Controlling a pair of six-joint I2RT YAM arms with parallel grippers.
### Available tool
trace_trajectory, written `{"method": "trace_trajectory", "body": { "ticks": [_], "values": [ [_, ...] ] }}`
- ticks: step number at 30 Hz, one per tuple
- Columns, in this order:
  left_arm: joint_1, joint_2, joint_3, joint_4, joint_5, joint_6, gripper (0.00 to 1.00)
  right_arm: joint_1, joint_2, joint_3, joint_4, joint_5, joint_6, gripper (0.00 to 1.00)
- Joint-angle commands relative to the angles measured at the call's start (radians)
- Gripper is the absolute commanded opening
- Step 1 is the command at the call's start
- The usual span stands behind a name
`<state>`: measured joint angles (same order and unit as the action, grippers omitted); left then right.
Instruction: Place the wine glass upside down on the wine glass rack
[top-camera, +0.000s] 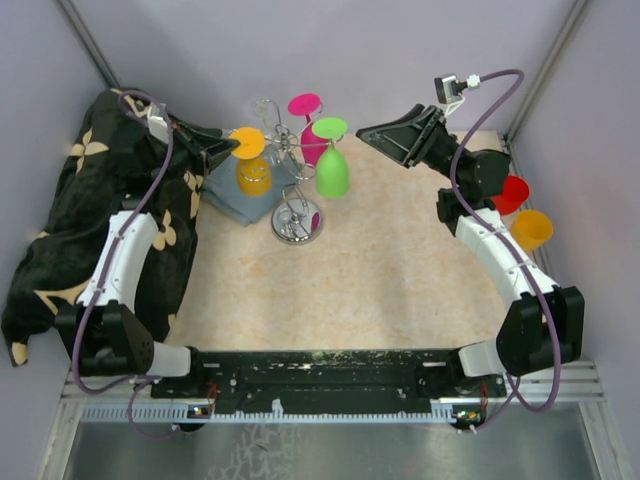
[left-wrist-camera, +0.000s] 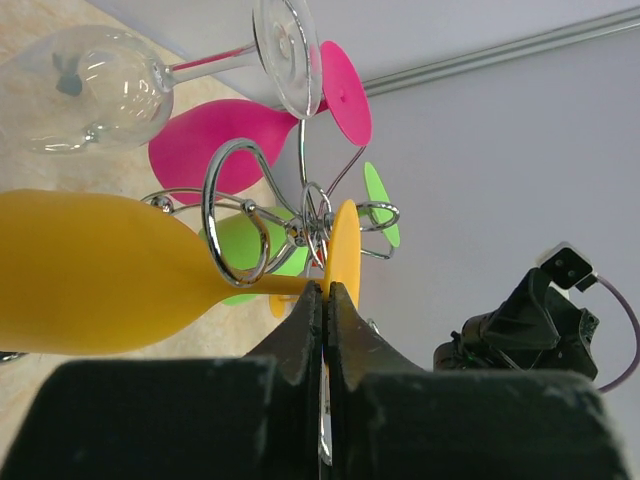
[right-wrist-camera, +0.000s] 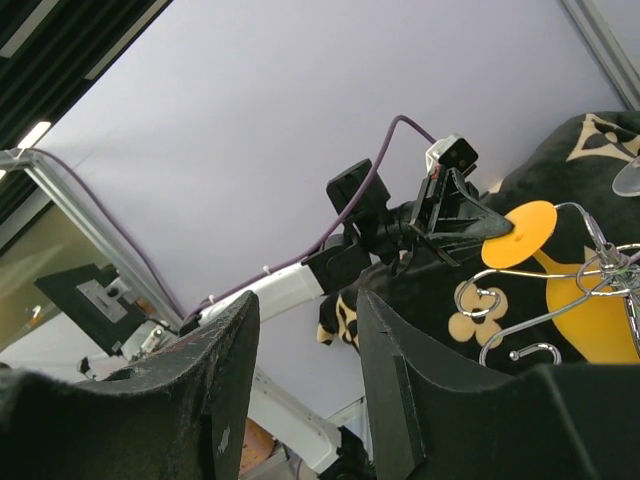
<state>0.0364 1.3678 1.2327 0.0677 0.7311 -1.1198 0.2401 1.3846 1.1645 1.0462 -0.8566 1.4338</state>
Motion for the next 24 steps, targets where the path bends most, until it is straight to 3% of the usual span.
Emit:
{"method": "trace_trajectory", "body": {
  "ticks": [1,24],
  "values": [
    [-0.016,0.027,0.065,0.033,-0.022,0.014,0.0,0.005,-0.01,0.009,0.018,0.008,-0.029,0.44],
    [0.004,0.074,0.101,0.071,-0.088,-0.02,0.0,0.005,-0.027,-0.013,0.0,0.006,-0.048,0.44]
  ]
}}
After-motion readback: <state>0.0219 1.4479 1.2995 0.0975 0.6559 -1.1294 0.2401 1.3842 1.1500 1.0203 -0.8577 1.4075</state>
